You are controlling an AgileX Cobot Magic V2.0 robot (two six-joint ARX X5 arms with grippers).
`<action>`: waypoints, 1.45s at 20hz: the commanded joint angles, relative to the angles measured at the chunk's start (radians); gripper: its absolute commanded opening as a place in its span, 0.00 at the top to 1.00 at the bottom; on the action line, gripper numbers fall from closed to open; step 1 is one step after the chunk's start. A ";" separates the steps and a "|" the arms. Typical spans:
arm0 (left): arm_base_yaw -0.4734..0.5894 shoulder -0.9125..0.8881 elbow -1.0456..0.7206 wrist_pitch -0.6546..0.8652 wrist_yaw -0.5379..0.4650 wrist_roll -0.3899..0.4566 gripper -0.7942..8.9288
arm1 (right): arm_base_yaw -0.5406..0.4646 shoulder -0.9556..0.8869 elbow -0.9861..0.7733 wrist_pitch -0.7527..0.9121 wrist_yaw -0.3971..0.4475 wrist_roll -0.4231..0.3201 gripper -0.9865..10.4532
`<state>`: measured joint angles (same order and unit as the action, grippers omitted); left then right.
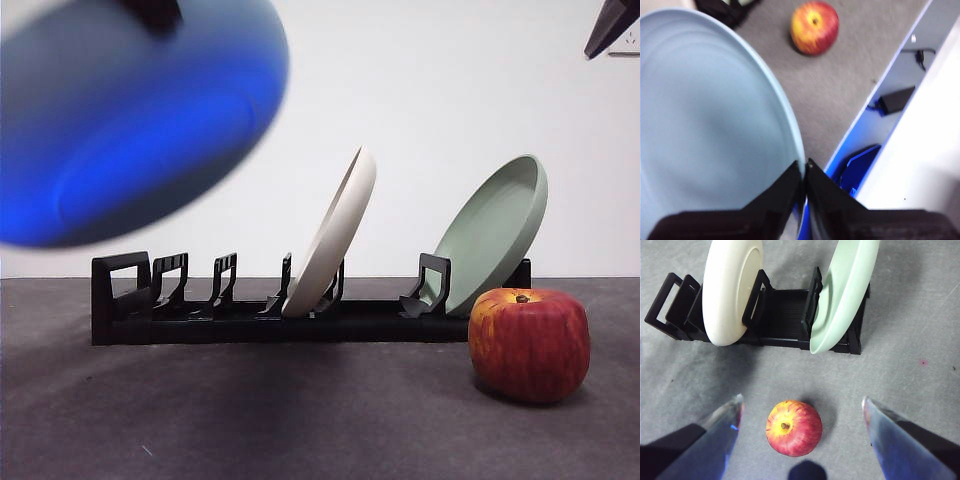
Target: Take the blue plate from the plate rack,put the plate on the table,take the apple from the table,put the apple in the plate
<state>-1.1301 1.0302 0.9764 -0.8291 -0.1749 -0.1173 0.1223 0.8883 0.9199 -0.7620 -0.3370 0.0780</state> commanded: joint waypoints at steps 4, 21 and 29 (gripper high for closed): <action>-0.020 0.206 -0.048 0.122 -0.058 0.030 0.93 | -0.003 0.002 0.003 -0.002 0.003 -0.005 0.56; -0.012 0.589 -0.038 0.433 -0.059 0.117 0.49 | -0.002 0.002 0.003 -0.013 -0.003 -0.004 0.56; 0.009 0.377 0.194 0.291 -0.169 0.135 0.49 | 0.105 0.047 0.003 -0.027 0.001 -0.005 0.44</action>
<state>-1.1275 1.4078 1.1694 -0.5323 -0.3374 0.0040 0.2253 0.9321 0.9199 -0.7906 -0.3382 0.0784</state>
